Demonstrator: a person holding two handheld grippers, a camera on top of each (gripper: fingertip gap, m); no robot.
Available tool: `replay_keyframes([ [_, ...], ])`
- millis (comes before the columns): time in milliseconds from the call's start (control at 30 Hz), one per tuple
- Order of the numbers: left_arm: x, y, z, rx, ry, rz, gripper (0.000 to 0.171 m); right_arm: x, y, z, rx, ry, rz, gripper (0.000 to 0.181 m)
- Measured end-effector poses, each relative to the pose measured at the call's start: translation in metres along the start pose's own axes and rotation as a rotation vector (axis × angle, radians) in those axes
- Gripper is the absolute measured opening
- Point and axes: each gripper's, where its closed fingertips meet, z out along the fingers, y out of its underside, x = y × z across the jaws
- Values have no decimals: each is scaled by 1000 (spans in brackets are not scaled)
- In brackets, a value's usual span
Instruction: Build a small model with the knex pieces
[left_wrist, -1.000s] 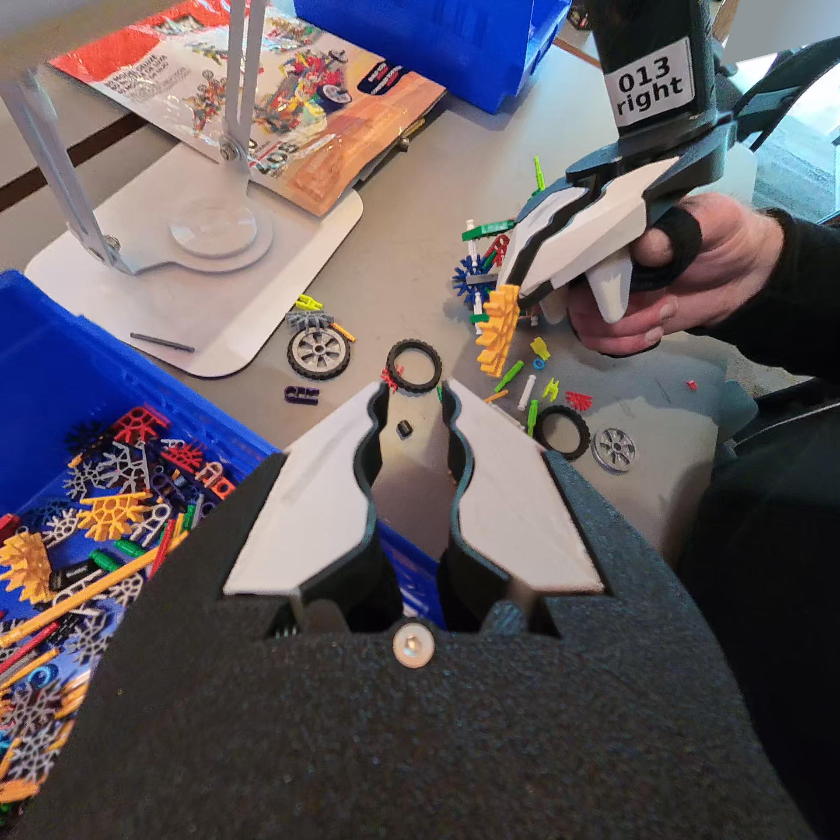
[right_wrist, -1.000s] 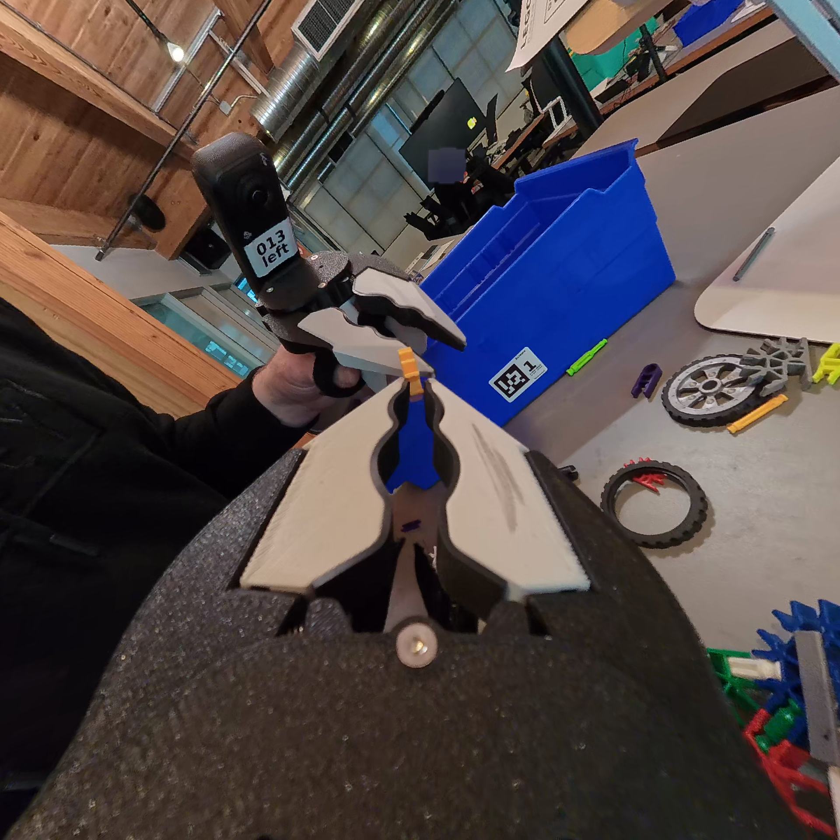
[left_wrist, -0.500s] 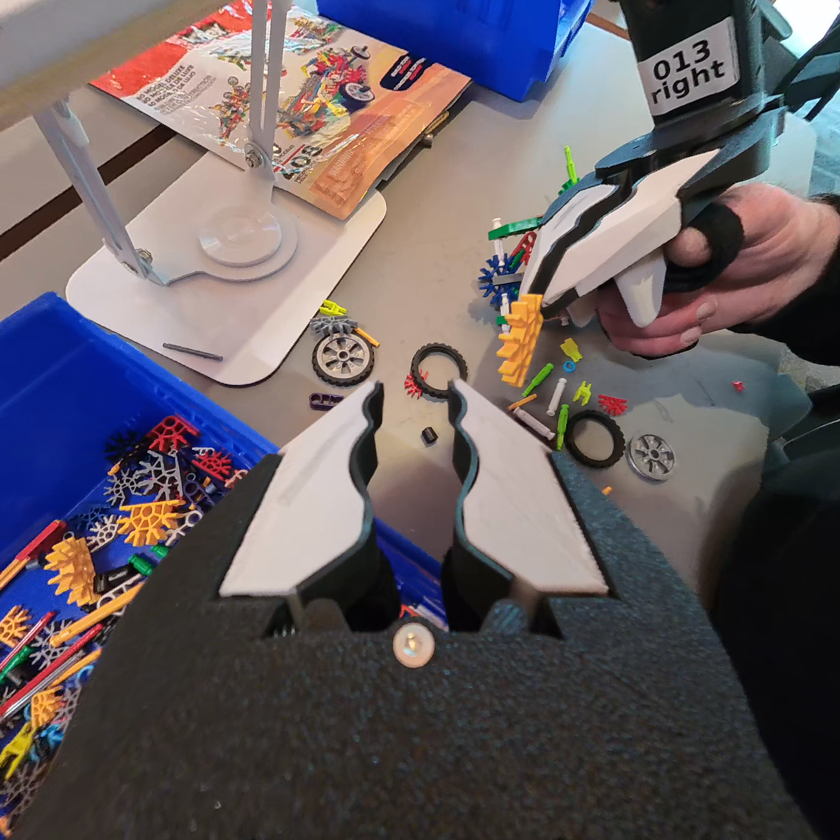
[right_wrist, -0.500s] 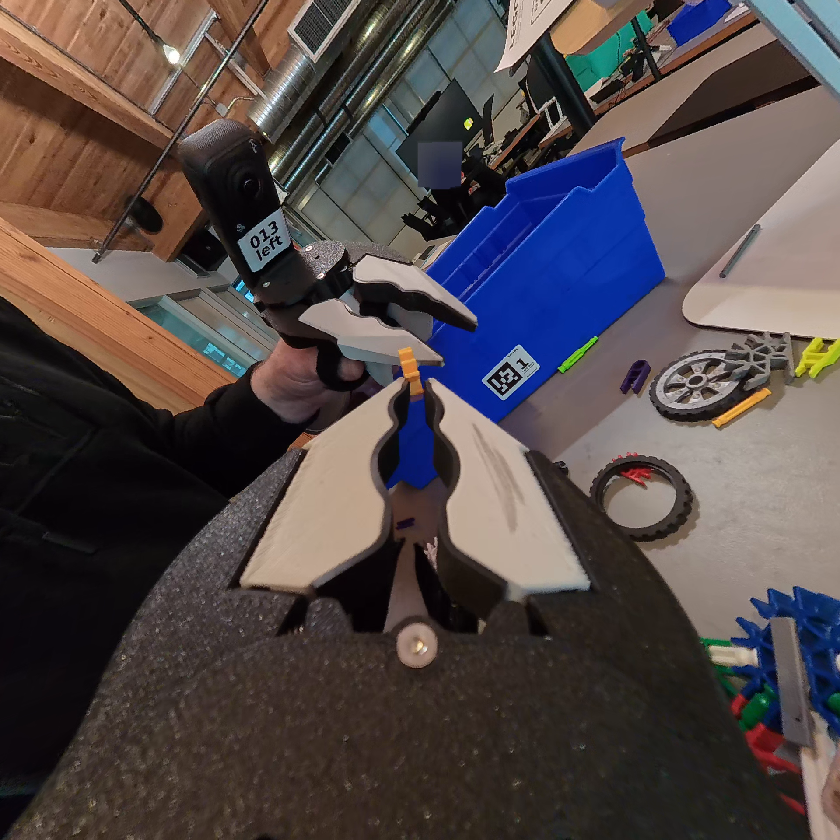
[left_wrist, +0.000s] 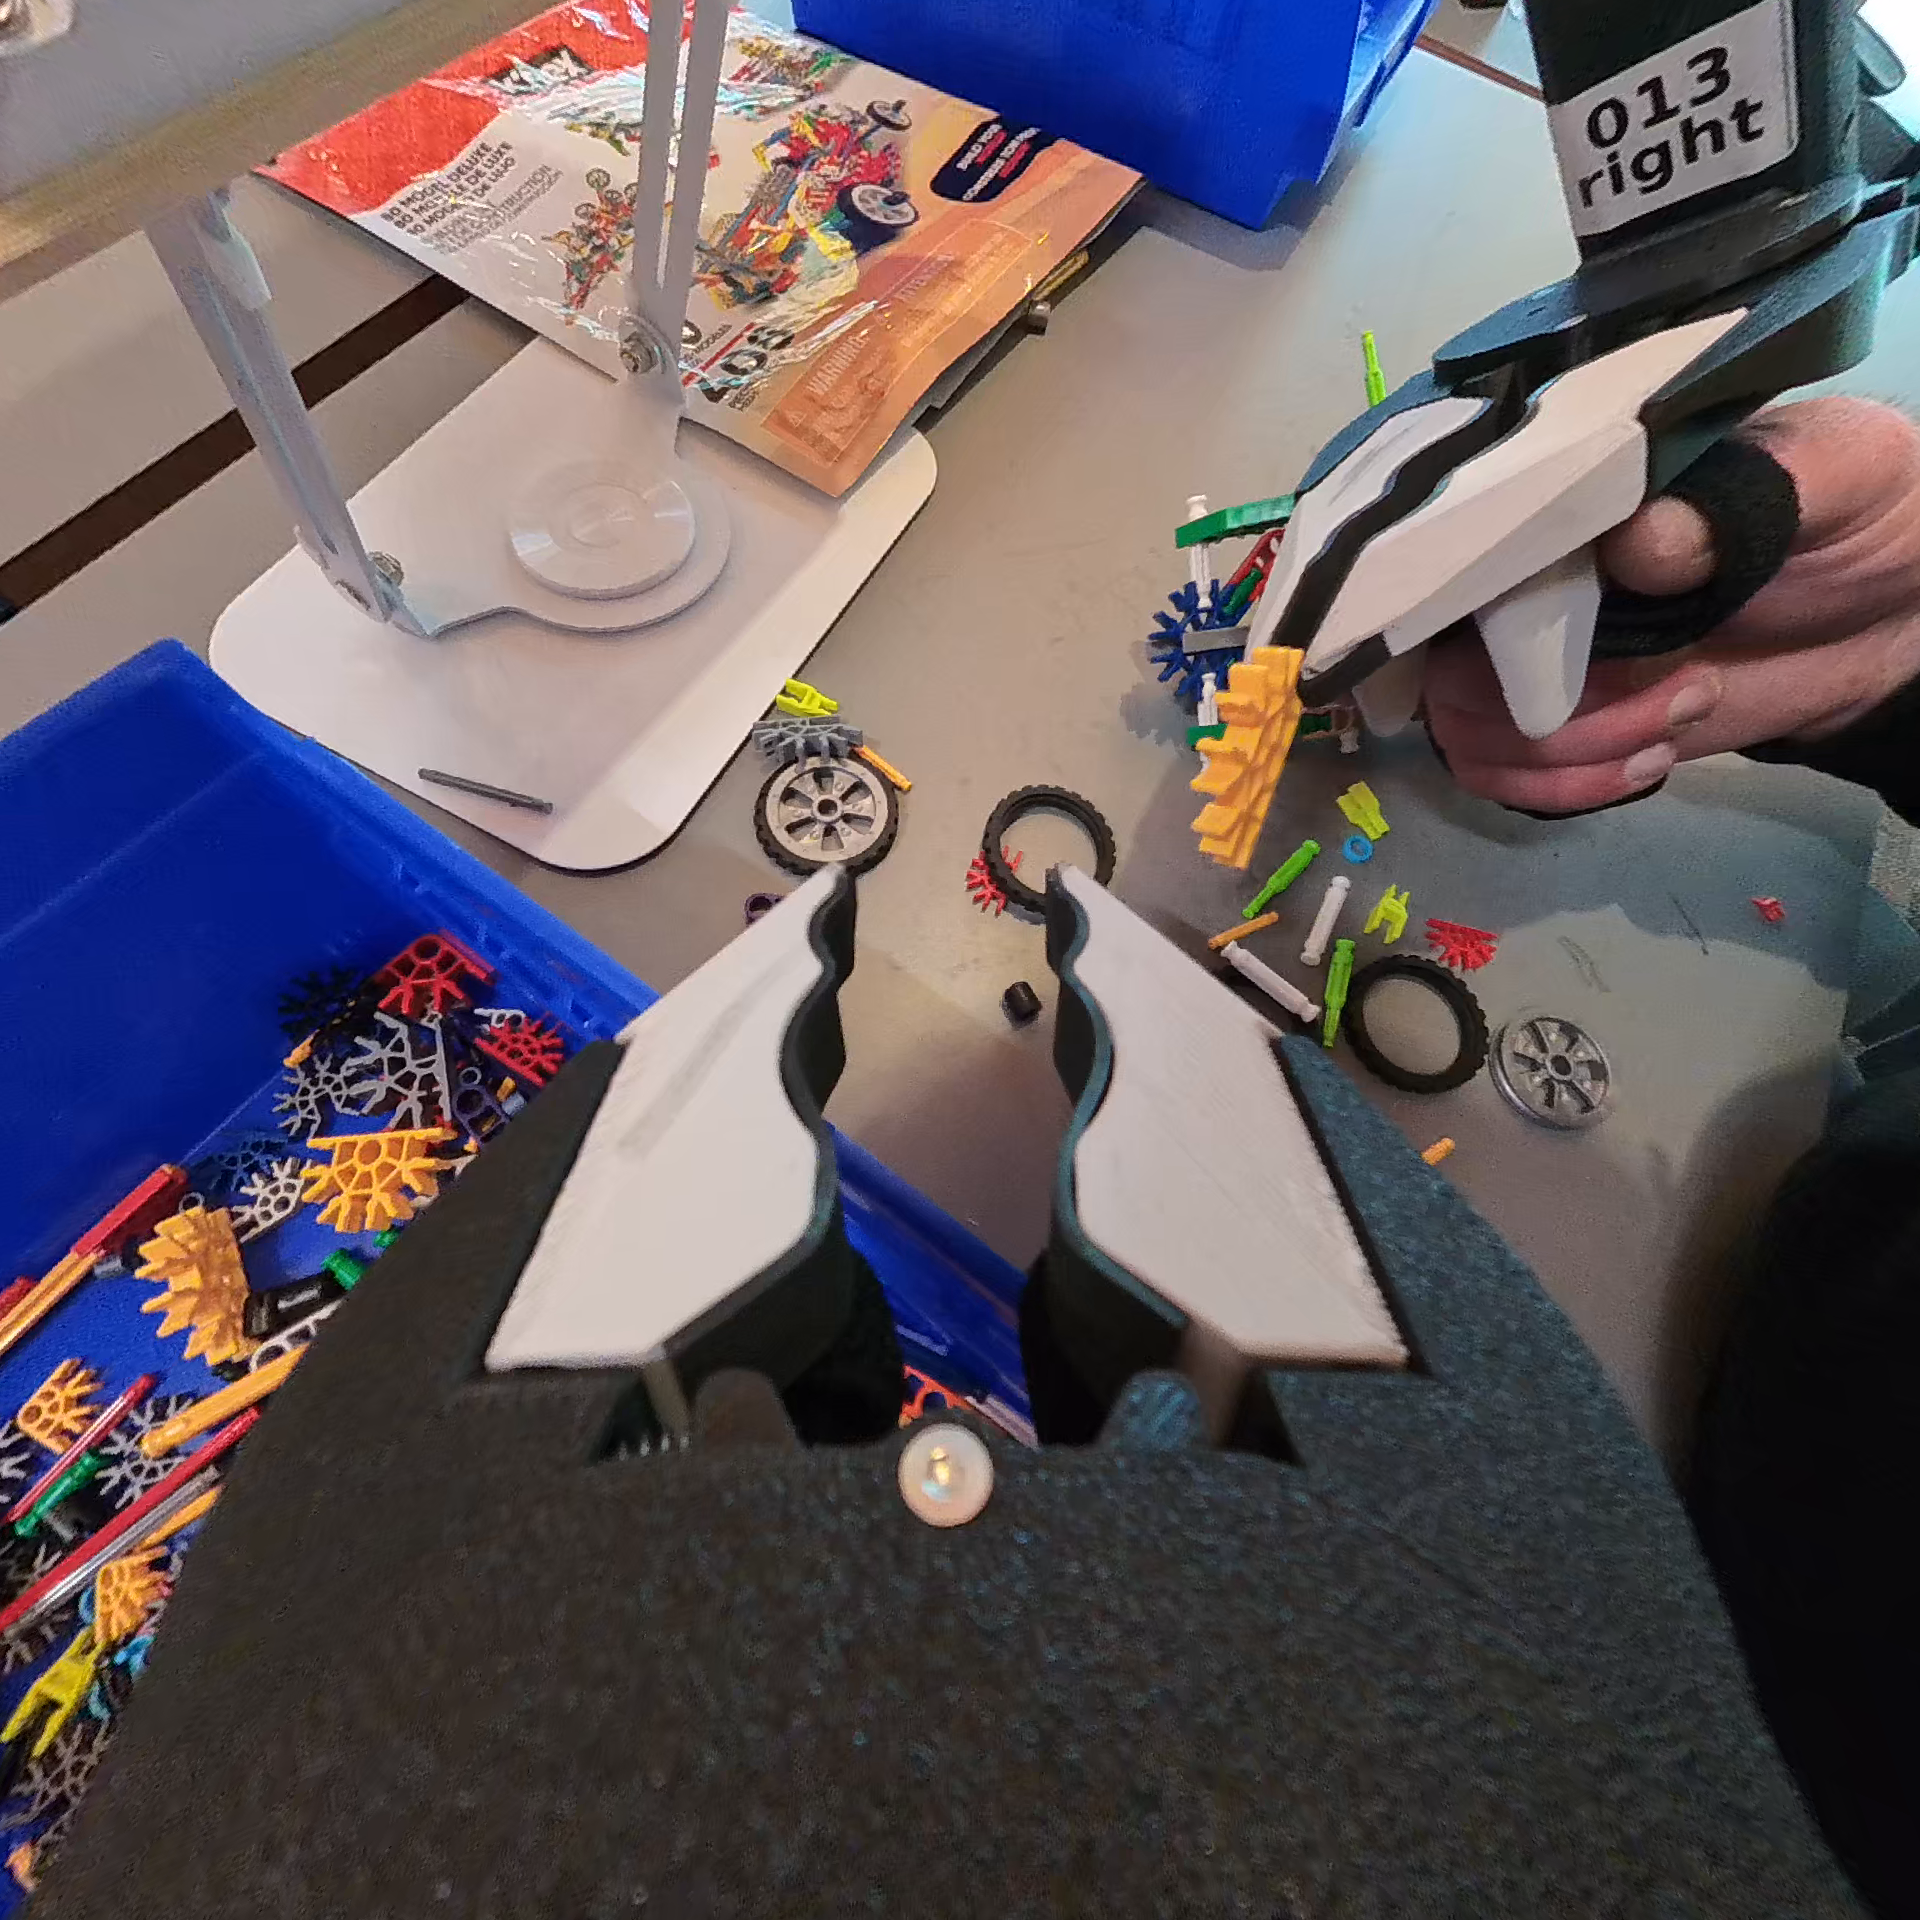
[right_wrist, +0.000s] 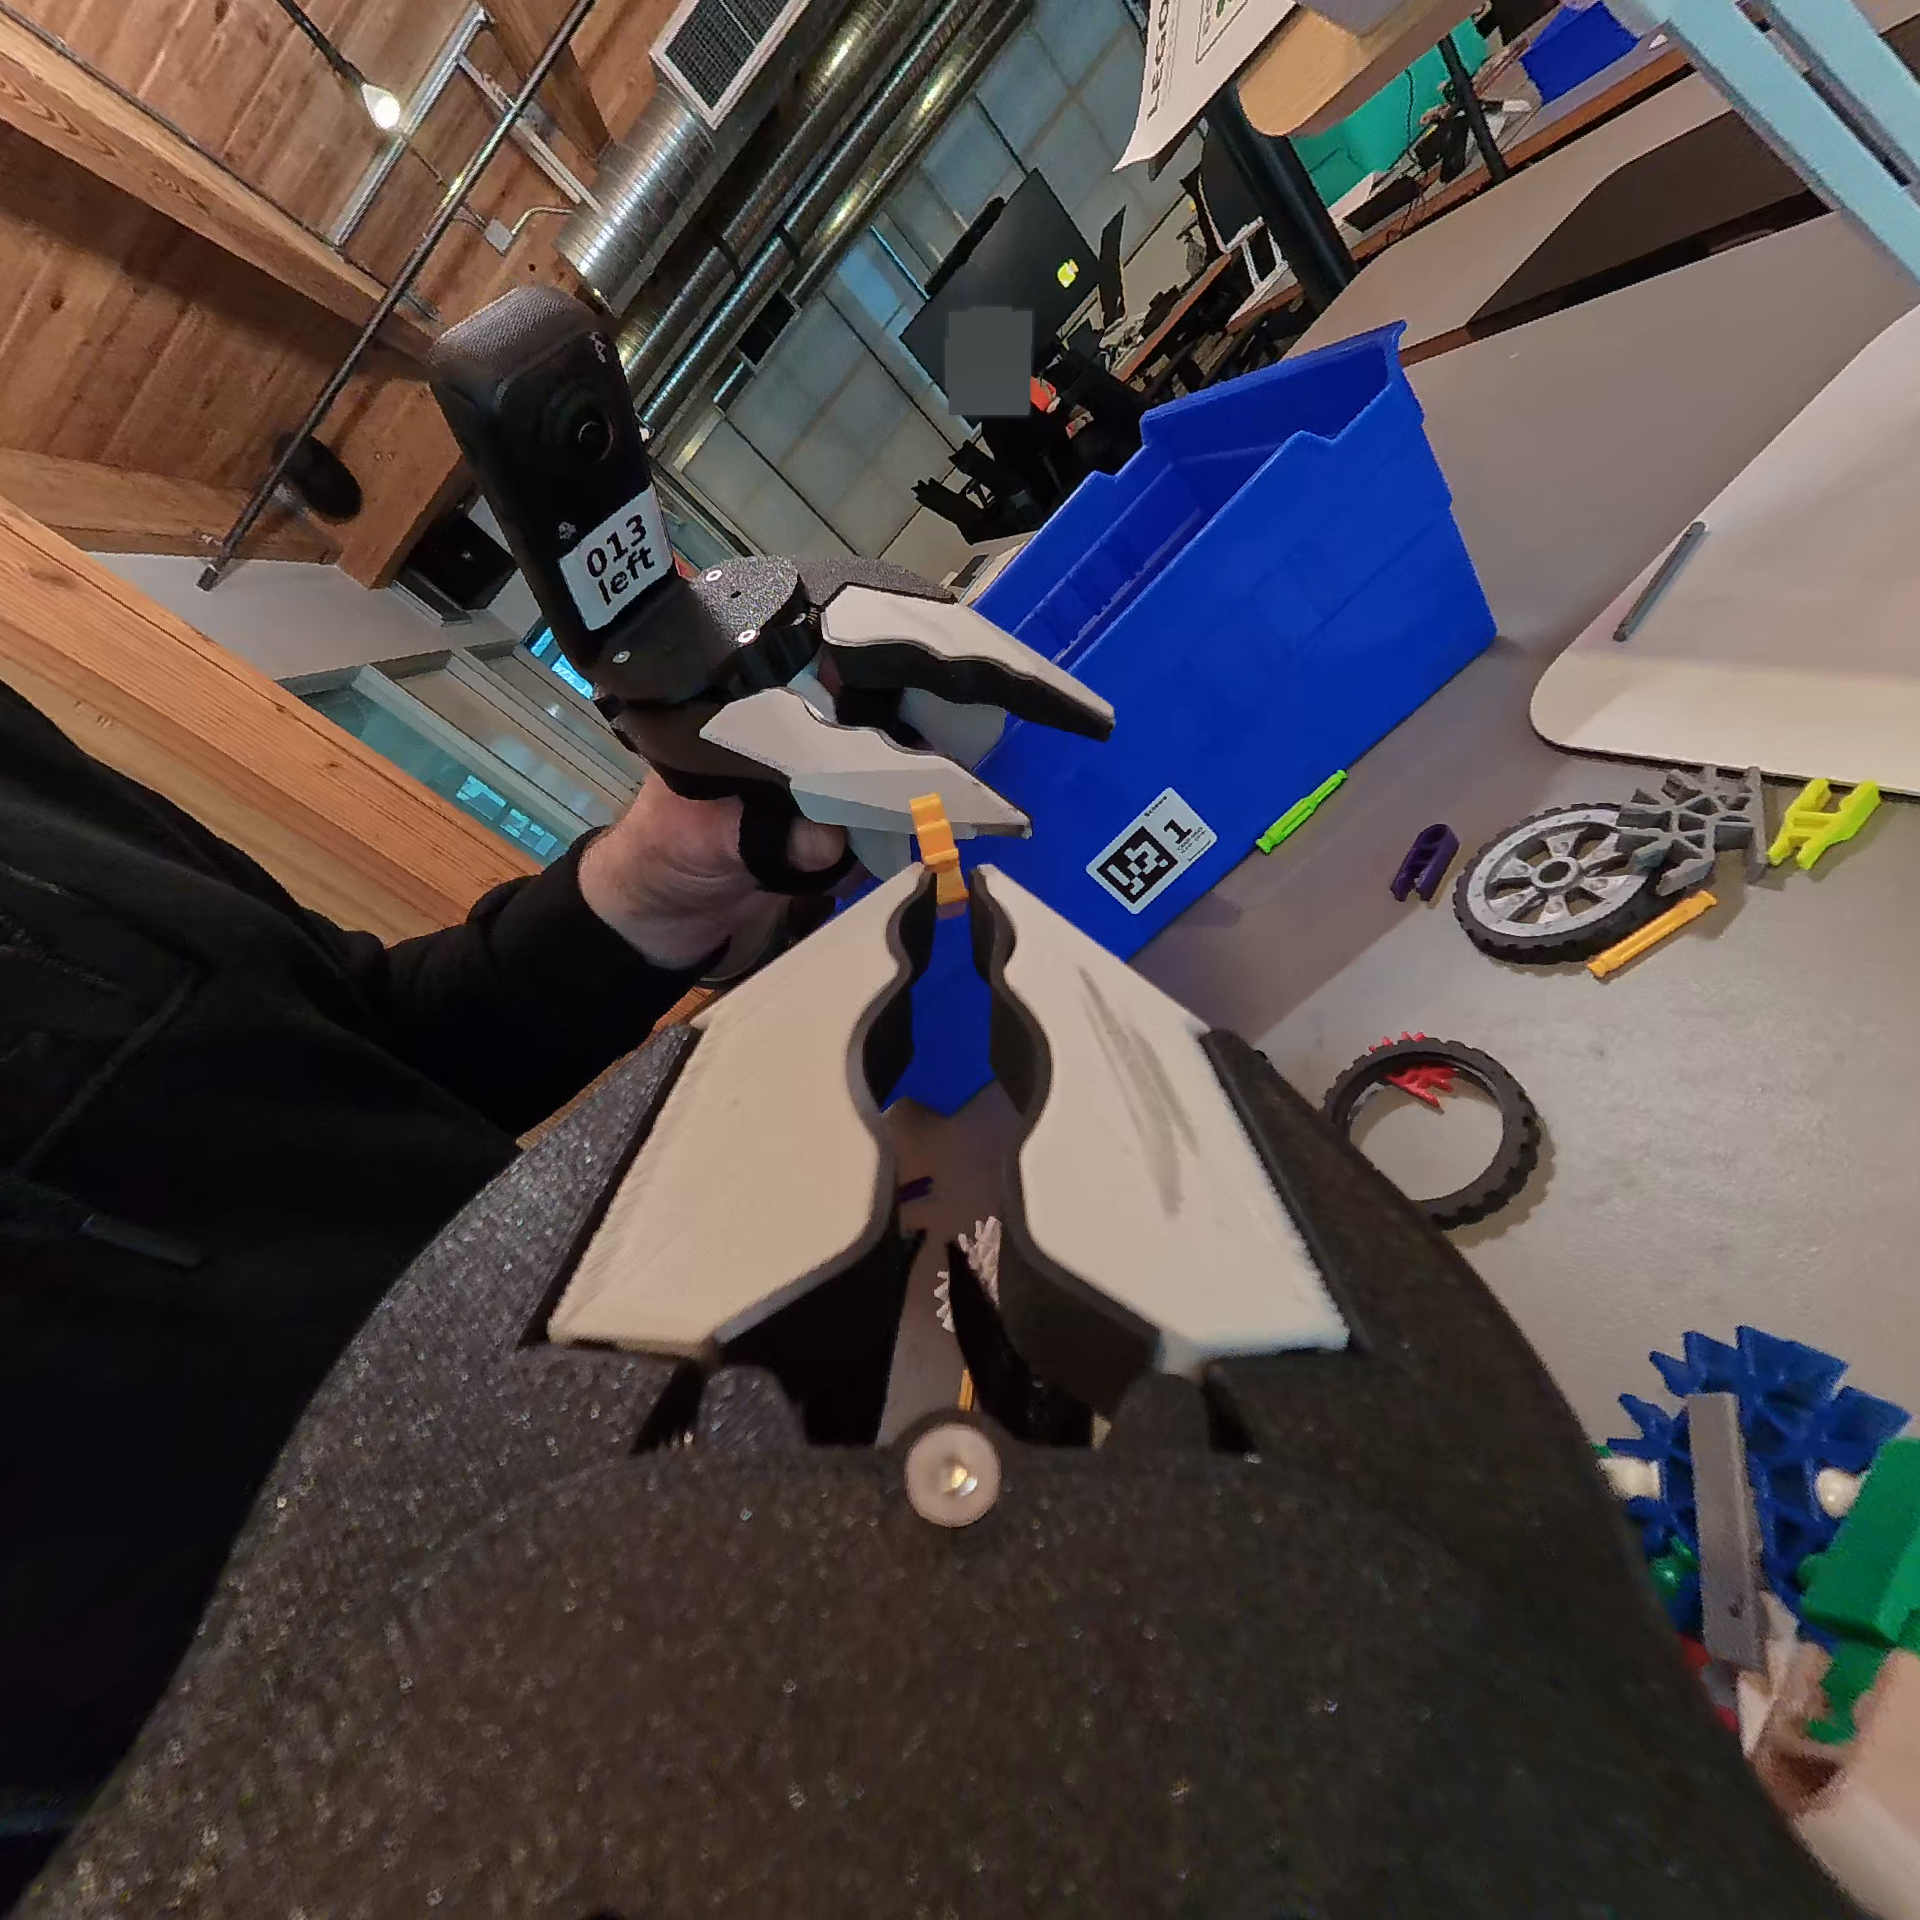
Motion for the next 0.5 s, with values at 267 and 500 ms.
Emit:
replay_keyframes([
  [267,0,1,1,-8,-3,6,36,1,0,-1,-5,3,-3,6],
  [500,0,1,1,-8,-4,6,36,1,1,-1,-5,5,-5,6],
])
